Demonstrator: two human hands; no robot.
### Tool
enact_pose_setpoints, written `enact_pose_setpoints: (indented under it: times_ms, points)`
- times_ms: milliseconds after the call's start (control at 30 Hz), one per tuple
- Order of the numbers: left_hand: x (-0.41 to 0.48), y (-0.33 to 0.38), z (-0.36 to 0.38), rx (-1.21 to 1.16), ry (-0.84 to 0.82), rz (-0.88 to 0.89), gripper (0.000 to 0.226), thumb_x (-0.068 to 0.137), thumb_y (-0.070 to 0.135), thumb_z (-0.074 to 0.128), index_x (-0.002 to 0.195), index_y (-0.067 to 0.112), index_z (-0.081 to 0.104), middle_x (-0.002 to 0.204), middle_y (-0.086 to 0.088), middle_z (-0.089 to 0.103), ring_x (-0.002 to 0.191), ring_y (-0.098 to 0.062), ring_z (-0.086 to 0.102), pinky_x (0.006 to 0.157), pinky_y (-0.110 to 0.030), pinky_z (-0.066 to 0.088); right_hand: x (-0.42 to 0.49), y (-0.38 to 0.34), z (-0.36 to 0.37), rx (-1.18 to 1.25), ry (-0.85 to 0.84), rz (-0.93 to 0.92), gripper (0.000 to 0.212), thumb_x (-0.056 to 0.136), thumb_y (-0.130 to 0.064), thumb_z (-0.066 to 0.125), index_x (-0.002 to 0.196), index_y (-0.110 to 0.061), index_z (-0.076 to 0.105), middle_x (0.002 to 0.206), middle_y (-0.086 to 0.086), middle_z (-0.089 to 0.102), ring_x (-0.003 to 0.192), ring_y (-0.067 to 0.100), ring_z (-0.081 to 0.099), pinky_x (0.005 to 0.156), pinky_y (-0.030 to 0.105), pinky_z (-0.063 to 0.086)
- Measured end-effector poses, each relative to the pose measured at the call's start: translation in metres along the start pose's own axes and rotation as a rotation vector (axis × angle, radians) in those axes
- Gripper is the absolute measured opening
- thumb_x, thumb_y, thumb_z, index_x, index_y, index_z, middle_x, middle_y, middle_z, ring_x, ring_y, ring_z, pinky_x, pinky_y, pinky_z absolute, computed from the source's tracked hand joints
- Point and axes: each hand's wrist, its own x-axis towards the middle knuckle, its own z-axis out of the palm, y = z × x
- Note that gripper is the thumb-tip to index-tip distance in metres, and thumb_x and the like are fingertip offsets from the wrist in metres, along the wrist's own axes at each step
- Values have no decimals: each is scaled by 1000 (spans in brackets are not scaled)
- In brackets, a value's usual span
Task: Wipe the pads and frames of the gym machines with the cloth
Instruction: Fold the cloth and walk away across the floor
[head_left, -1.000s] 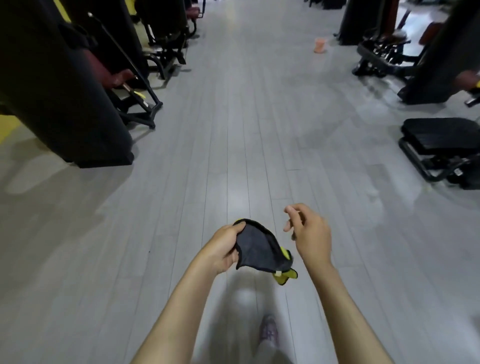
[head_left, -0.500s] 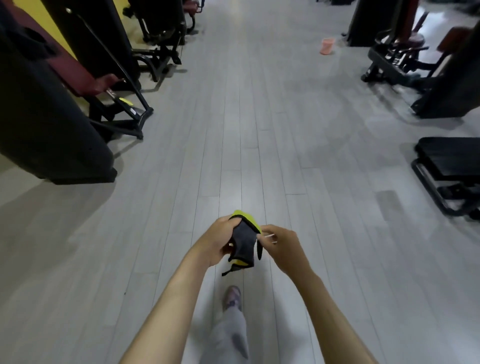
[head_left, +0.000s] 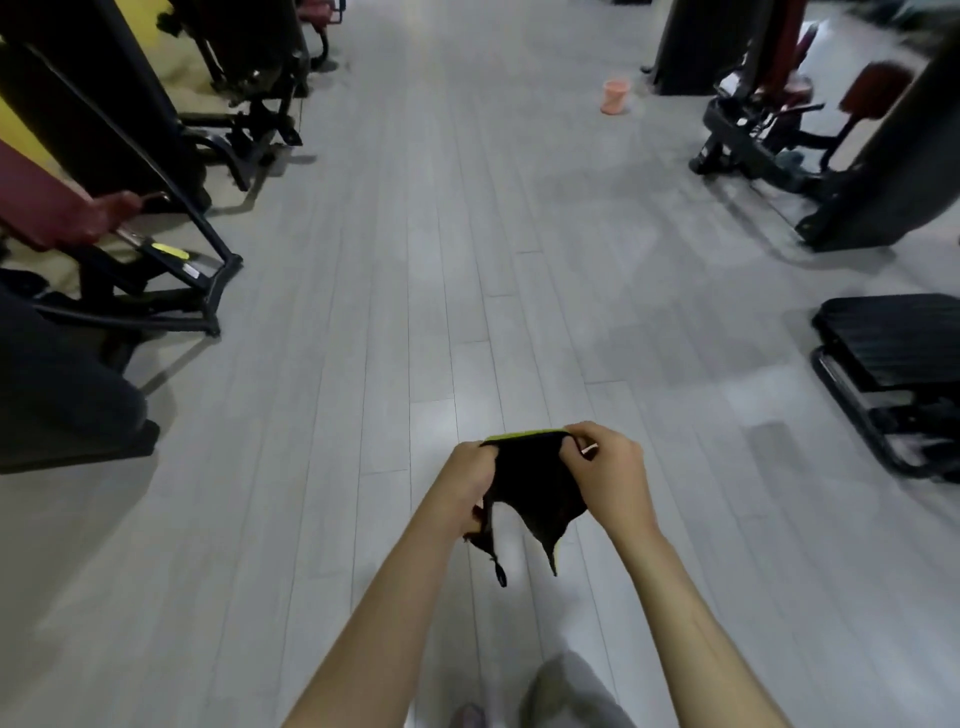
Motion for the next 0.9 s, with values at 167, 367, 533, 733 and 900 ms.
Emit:
enact_pose_setpoints:
  times_ms: [167, 367, 533, 733, 900]
  points:
    - [86, 98, 31, -140, -49, -122, 23, 108, 22, 45, 94, 11, 61, 91, -13, 68, 81, -27, 64, 69, -35, 53, 116, 2, -1, 34, -50, -4, 13, 96, -14, 64, 94, -20, 76, 76, -15, 68, 73, 1, 65, 61, 9, 46]
    - [192, 211, 64, -257, -55, -209, 37, 109, 33, 46, 124, 4, 64, 108, -17, 75, 96, -32, 73, 70, -41, 59, 265, 3, 18, 77, -133, -70, 18, 99, -23, 63, 103, -17, 79, 86, -9, 75, 80, 6, 68, 75, 30, 59]
    - [269, 299, 73, -291, -22, -205, 37, 110, 32, 45, 124, 2, 61, 100, -16, 75, 85, -28, 72, 64, -38, 57, 381, -9, 25, 59, -254, -92, 22, 100, -31, 57, 95, -20, 75, 82, -7, 71, 78, 10, 66, 75, 41, 56]
    - [370, 392, 74, -403, -19, -195, 38, 107, 39, 49, 114, 3, 56, 91, -12, 64, 74, -27, 66, 55, -36, 57, 503, -27, 28, 17, -461, -144, 26, 89, -45, 60, 110, -33, 71, 88, -7, 59, 81, 11, 60, 76, 37, 54]
    - [459, 473, 67, -411, -166, -209, 43, 103, 47, 52, 105, 5, 58, 89, -12, 68, 78, -26, 69, 56, -35, 57, 624, -33, 37, 63, -525, -149, 40, 88, -25, 67, 128, -28, 63, 100, -9, 66, 91, 10, 64, 82, 30, 57]
